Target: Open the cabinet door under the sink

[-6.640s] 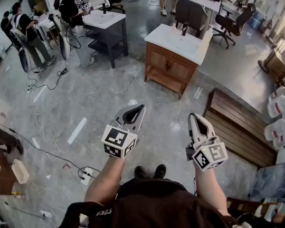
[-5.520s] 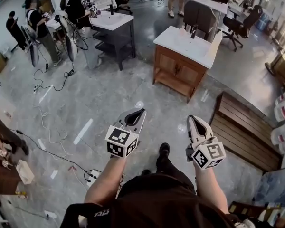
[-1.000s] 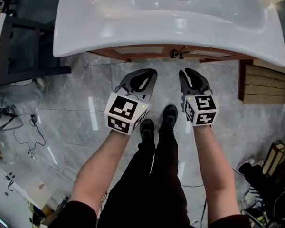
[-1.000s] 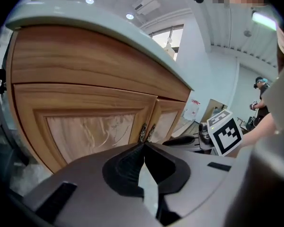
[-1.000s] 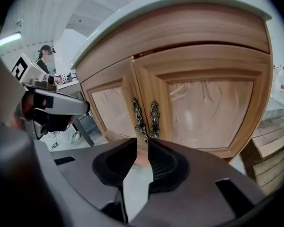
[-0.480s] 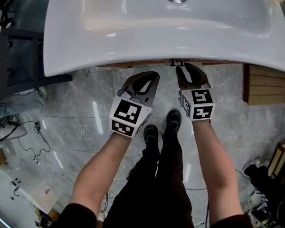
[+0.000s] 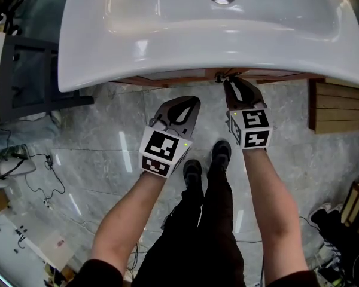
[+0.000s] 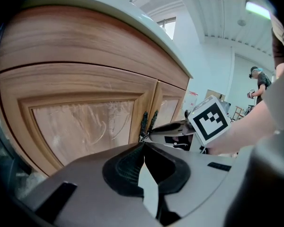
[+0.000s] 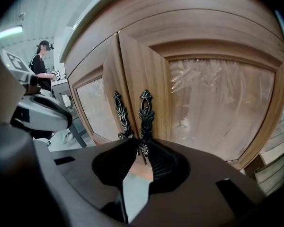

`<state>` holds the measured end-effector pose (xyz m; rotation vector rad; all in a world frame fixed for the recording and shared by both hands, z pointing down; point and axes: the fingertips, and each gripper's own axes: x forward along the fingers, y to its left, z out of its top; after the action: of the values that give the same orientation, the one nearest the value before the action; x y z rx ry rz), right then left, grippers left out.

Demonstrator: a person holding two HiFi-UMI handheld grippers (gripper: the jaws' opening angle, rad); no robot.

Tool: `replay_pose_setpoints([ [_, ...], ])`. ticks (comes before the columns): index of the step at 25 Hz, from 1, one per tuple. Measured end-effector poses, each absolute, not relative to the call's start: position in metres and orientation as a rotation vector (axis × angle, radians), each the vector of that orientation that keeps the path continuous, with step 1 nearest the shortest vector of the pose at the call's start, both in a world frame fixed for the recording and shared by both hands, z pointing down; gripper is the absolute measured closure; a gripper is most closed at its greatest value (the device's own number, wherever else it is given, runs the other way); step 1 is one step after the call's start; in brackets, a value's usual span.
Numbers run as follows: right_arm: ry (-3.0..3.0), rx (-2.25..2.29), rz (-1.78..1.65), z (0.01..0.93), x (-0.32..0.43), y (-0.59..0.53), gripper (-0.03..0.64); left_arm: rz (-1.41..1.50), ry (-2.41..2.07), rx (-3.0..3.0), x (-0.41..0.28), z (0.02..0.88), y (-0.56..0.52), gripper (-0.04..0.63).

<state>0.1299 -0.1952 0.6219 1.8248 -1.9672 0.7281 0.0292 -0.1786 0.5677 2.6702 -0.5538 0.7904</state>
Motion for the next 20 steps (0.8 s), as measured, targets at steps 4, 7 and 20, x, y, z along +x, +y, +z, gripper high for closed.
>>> replay_pose_setpoints([
  [4,-1.977,1.811,0.725,0.621,0.128,-0.193,0.525,0.793,-0.561,2.671,0.024,0.570,-0.175,0.580],
  [7,-1.977,1.811,0.719,0.622,0.127,-0.189,0.525,0.788,-0.554,2.684,0.024,0.568,-0.174,0.580],
  [20,-2.008,1.757,0.709,0.623,0.122,-0.167,0.525,0.729,-0.355,2.892,0.073,0.538,-0.164,0.557],
])
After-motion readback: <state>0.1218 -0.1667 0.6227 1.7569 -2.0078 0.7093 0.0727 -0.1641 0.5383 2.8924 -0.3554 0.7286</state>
